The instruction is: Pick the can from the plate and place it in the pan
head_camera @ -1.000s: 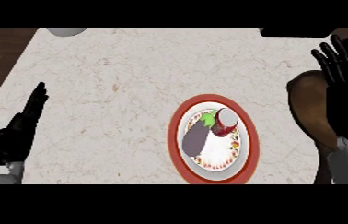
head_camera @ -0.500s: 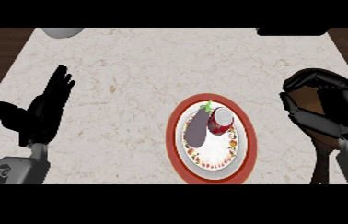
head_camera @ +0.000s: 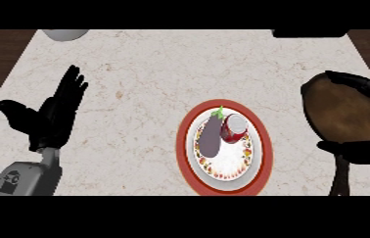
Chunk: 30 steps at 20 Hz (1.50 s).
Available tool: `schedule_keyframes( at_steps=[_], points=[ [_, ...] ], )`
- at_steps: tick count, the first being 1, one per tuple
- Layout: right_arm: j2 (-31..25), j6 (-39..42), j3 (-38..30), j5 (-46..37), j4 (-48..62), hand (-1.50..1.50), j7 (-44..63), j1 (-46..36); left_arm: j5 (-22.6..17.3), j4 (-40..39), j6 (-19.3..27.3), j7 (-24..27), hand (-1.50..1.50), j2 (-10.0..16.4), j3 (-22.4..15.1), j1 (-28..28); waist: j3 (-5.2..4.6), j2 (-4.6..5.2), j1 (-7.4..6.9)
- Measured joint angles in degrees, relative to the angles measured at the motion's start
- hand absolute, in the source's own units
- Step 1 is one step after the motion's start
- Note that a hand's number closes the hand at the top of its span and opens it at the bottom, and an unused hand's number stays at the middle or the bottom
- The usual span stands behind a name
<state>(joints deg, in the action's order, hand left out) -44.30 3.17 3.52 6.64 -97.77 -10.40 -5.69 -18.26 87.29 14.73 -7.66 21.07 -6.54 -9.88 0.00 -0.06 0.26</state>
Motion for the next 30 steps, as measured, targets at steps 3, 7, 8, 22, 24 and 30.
schedule_keyframes(
  at_steps=[3, 7, 8, 22, 24, 30],
  points=[
    [-1.60, 2.75, 0.84, -1.75, -0.78, -1.50, 3.69, -3.82, 0.05, 0.77, -0.52, -0.90, 0.00, 0.08, 0.55, -0.23, -0.02, 0.04, -0.43],
    [-4.25, 6.34, 5.09, -6.66, -0.91, -1.50, 10.23, -10.01, 0.16, 1.34, -0.98, -1.98, 0.00, 0.13, 0.62, -1.09, -0.07, 0.15, -1.28],
    [-4.37, 7.21, 6.35, -7.90, -0.71, -1.50, 12.13, -11.89, 0.16, 1.72, -0.92, -2.61, 0.00, 0.16, 0.65, -1.29, -0.07, 0.16, -1.45],
    [0.04, 29.13, 22.82, -14.28, 0.83, -1.50, 32.86, -26.55, 1.14, 2.44, -2.04, -2.24, 0.00, -0.98, 1.65, 0.34, -0.07, 0.09, -1.14],
    [1.64, 31.23, 23.45, -14.99, -0.63, -1.50, 35.29, -26.80, 1.48, 3.10, -1.91, -3.16, 0.00, -1.18, 1.89, 0.40, -0.05, 0.04, -0.87],
    [2.90, 35.84, 25.75, -20.63, -6.06, -1.50, 40.67, -25.89, 1.94, 2.89, -2.43, -3.88, 0.00, -1.53, 3.36, -0.40, -0.03, -0.03, -0.44]
  ],
)
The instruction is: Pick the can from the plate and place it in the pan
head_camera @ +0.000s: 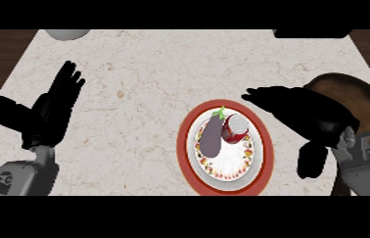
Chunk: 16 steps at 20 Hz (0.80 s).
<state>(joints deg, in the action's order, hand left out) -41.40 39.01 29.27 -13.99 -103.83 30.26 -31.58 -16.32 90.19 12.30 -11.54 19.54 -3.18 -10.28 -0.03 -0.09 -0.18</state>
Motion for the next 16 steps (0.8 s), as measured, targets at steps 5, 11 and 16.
schedule_keyframes(
  at_steps=[5, 11, 16],
  points=[
    [4.05, 2.75, 0.21, -4.89, -2.13, -1.50, 4.84, -0.49, 1.03, -0.09, -1.16, 0.98, 0.00, -1.00, 0.31, 1.43, 0.01, 0.02, 0.01],
    [12.87, 4.04, 0.68, -9.65, -1.05, -1.50, 7.95, -1.06, 2.62, 0.78, -1.07, -0.03, 0.00, -2.91, 0.48, 1.47, 0.01, 0.04, -0.06],
    [16.58, 5.32, 1.13, -13.86, 2.72, -1.50, 8.43, -1.46, 3.76, -0.12, -1.58, 0.03, 0.00, -3.63, 1.21, 0.69, 0.02, 0.08, -0.07]
  ],
)
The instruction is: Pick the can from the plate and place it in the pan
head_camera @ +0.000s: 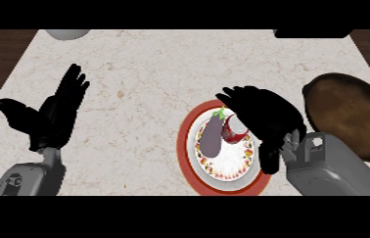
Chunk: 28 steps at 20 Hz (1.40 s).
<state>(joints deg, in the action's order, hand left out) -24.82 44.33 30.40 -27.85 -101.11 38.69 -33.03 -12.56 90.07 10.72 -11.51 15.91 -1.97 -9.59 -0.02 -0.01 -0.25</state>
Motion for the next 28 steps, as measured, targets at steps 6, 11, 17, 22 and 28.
schedule_keyframes(
  at_steps=[6, 11, 17, 22, 28],
  points=[
    [2.20, -0.84, -0.09, -7.07, 3.80, -1.50, -3.45, 2.36, 0.87, 1.40, -1.23, 0.32, 0.00, -1.01, 0.77, 1.96, 0.02, 0.01, -0.04],
    [5.40, -1.15, -1.23, -11.29, 8.45, -1.50, -7.00, 1.97, 1.17, 1.87, -2.25, -1.03, 0.00, -0.96, 2.50, 1.19, 0.02, 0.03, -0.02],
    [7.05, -1.58, -2.59, -16.09, 14.82, -1.50, -12.65, 1.42, 2.21, 2.68, -2.97, -2.29, 0.00, -1.88, 3.06, 1.21, 0.03, 0.04, -0.02],
    [9.02, -4.44, -3.00, -20.30, 17.46, -1.50, -16.01, 3.14, 2.63, 3.17, -4.01, -2.75, 0.00, -2.33, 3.94, 1.47, 0.02, 0.02, 0.02],
    [11.44, -6.66, -4.91, -23.90, 22.08, -1.50, -20.53, 3.80, 3.56, 3.83, -4.64, -2.80, 0.00, -3.36, 4.70, 1.89, 0.02, 0.03, 0.02]
  ],
)
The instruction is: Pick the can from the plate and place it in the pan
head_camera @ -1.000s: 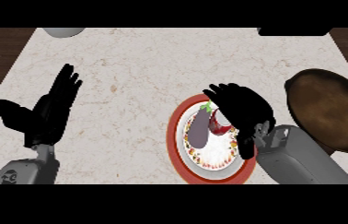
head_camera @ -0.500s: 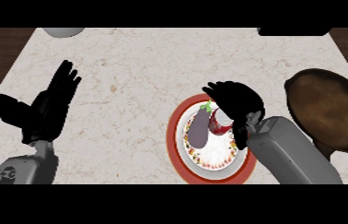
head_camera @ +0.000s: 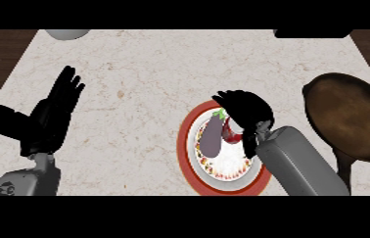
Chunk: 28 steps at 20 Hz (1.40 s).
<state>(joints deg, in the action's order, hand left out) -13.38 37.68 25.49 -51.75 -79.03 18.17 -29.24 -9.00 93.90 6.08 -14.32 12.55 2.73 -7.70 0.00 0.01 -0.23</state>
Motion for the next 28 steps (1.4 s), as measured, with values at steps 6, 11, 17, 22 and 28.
schedule_keyframes(
  at_steps=[6, 11, 17, 22, 28],
  points=[
    [2.46, -2.00, 0.32, -3.18, 4.06, 1.50, -4.16, -0.41, -0.15, -1.17, -1.20, -0.15, 0.00, -0.17, 1.33, -1.03, -0.04, -0.06, 0.01],
    [3.66, -5.26, -0.38, -5.69, 6.62, 1.50, -8.52, -1.03, 1.44, -1.19, -0.78, 0.41, 0.00, -1.32, 0.95, -0.73, -0.15, -0.26, 0.04],
    [5.04, -8.17, -2.55, -7.61, 7.74, 1.50, -11.99, -0.11, 1.66, -1.00, -1.88, 1.11, 0.00, -1.81, 1.50, 0.34, -0.20, -0.41, 0.07],
    [7.67, -11.86, -7.60, -8.84, 7.39, 1.50, -5.15, 0.38, 1.69, -1.54, -1.79, 0.27, 0.00, -1.92, 1.87, -0.98, -0.09, -0.23, 0.39],
    [11.78, -20.31, -17.77, -13.44, 8.39, 1.50, 18.24, -1.64, 1.62, -1.57, -1.67, -0.24, 0.00, -1.45, 2.44, -1.35, -0.07, -0.18, 0.75]
  ],
)
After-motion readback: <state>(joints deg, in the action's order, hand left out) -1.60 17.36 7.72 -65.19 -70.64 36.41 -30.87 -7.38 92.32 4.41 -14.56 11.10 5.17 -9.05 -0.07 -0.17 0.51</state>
